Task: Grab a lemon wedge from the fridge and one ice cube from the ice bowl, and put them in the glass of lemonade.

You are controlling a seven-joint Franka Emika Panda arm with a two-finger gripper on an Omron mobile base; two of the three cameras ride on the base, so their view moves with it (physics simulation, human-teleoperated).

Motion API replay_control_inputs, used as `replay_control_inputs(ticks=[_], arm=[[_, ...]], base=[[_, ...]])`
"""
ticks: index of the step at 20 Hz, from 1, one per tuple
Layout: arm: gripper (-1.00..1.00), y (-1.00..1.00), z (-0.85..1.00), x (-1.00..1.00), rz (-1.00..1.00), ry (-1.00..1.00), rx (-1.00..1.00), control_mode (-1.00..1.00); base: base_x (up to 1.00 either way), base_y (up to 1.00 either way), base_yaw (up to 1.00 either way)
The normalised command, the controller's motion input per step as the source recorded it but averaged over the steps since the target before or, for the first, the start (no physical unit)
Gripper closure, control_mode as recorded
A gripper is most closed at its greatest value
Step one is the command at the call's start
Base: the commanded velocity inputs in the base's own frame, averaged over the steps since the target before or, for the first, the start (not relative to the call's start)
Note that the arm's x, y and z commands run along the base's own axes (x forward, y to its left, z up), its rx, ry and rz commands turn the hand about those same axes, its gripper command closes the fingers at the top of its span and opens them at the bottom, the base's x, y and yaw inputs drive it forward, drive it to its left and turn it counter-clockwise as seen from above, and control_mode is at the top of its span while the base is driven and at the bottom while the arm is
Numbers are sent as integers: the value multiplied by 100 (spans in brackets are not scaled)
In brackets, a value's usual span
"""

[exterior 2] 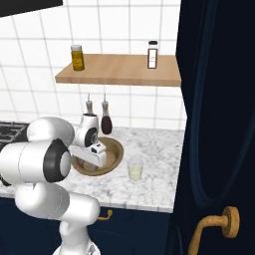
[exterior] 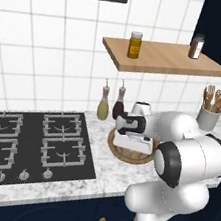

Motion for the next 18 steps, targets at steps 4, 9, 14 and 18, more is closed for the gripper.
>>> replay_control_inputs(ticks=[4, 9, 14, 18], arm=[[100, 0, -40, 0, 0, 0, 0, -100], [100, 0, -16, 2, 0, 0, 0, -100], [100, 0, -1, 5, 0, 0, 0, -100], [100, 0, 2, -2, -1, -7, 0, -100]], base=[[0, 0, 0], [0, 0, 0], [0, 0, 0], [0, 0, 0]])
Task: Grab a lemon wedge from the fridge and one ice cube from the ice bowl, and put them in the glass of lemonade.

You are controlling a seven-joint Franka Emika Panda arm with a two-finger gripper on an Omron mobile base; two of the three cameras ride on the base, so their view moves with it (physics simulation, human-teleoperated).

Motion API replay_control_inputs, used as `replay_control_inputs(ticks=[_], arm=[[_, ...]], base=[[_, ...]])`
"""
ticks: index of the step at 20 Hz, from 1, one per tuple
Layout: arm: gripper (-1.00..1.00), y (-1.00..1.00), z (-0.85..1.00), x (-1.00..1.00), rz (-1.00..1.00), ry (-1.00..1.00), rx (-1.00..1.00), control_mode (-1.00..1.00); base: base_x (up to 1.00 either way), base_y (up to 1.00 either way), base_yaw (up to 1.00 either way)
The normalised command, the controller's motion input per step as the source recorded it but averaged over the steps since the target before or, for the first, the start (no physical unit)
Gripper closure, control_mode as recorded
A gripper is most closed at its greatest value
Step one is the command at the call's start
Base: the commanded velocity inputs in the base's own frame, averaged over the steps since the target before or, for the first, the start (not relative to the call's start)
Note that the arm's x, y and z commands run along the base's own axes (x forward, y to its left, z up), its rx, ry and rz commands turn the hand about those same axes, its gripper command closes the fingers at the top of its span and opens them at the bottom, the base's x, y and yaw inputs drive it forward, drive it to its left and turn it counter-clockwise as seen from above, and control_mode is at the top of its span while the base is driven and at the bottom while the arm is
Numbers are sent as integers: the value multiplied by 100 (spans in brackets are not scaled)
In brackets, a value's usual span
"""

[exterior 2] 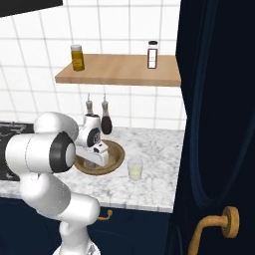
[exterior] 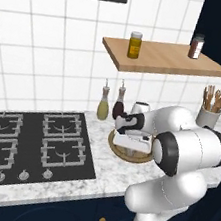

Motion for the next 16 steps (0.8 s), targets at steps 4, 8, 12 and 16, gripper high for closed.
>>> replay_control_inputs(ticks=[4, 8, 12, 16], arm=[[100, -2, 69, -11, 0, -14, 0, -100], [100, -18, 87, -3, -2, -16, 0, -100], [100, -22, 73, -13, 0, -4, -4, -100], [100, -31, 46, -27, 7, 0, -14, -100]], base=[[0, 0, 0], [0, 0, 0], [0, 0, 0], [0, 0, 0]])
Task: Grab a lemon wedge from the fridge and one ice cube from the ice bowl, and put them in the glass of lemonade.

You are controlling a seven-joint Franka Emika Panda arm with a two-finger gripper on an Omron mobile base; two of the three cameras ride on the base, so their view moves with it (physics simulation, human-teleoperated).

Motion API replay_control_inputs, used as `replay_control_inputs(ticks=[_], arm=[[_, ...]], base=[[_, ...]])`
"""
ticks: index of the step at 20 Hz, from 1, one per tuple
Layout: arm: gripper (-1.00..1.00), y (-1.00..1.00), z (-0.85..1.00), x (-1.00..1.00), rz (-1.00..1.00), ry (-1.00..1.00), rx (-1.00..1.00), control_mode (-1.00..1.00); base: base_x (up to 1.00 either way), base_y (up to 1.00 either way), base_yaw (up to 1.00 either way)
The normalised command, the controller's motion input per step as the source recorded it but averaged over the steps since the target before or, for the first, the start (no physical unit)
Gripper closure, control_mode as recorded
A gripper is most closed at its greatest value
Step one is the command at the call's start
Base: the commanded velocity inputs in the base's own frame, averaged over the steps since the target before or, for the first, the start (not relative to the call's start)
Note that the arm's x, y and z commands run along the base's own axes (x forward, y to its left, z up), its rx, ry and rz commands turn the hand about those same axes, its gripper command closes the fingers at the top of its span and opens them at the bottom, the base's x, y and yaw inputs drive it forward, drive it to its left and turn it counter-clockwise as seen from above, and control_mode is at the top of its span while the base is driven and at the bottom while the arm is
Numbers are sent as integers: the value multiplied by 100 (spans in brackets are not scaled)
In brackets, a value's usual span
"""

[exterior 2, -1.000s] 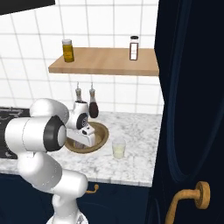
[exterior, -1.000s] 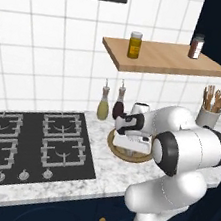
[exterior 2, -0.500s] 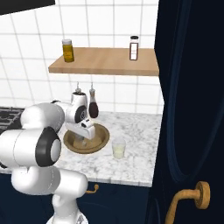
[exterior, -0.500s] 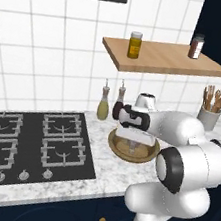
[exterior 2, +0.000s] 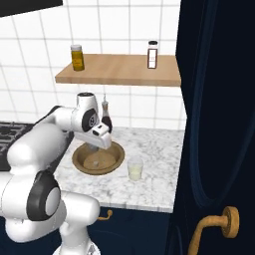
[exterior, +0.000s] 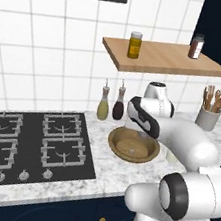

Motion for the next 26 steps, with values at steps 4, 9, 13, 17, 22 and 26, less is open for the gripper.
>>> replay_control_inputs(ticks=[4, 9, 13, 17, 22, 26], arm=[[100, -40, 28, -26, 12, 0, -18, -100], [100, -66, 6, -34, 17, 1, -18, -100], [100, -65, 0, -21, 15, 9, -15, -100], [100, -67, 0, -1, 11, 13, -13, -100], [100, -63, -7, 16, 8, 17, -7, -100], [100, -36, -31, 64, 8, 12, -6, -100]], base=[[0, 0, 0], [0, 0, 0], [0, 0, 0], [0, 0, 0], [0, 0, 0], [0, 0, 0]])
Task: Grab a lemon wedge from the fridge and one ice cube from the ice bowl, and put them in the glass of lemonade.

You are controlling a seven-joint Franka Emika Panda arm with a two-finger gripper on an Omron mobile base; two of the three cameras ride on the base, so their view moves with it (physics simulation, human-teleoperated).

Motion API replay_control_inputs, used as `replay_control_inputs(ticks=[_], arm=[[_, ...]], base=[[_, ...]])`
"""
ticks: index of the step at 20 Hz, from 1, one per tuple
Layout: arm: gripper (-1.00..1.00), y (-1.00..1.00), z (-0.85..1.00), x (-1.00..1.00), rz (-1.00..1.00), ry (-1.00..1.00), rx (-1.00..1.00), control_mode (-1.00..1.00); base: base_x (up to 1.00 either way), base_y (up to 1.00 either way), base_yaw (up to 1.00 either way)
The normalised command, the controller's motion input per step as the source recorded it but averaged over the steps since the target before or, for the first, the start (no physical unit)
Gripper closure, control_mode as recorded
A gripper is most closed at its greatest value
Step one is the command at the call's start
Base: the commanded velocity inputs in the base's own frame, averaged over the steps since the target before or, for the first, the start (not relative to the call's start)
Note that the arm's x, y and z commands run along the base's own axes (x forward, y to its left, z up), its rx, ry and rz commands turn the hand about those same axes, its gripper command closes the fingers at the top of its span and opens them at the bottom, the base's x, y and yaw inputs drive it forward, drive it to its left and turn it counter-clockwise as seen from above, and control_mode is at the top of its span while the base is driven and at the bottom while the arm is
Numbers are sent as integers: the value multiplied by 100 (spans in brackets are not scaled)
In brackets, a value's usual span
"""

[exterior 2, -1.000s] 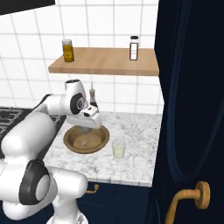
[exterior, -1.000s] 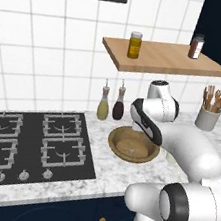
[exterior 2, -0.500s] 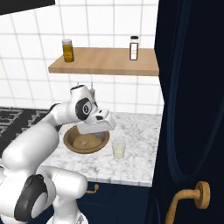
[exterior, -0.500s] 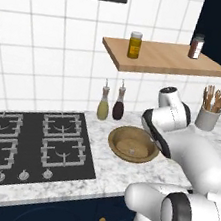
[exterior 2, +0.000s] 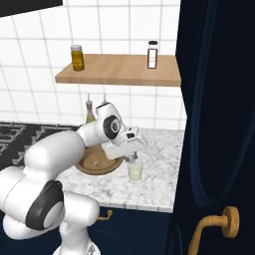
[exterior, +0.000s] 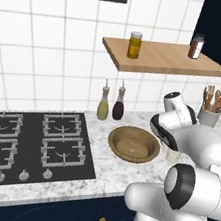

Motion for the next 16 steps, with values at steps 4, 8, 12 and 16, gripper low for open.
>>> replay_control_inputs(ticks=[4, 8, 12, 16], arm=[[100, -16, -32, 69, 6, 9, -6, -100], [100, -1, -27, 47, 7, 5, -3, -100], [100, -1, -27, 26, 6, 1, 0, -100], [100, -11, -37, 16, 5, 0, 0, -100]], base=[[0, 0, 0], [0, 0, 0], [0, 0, 0], [0, 0, 0]])
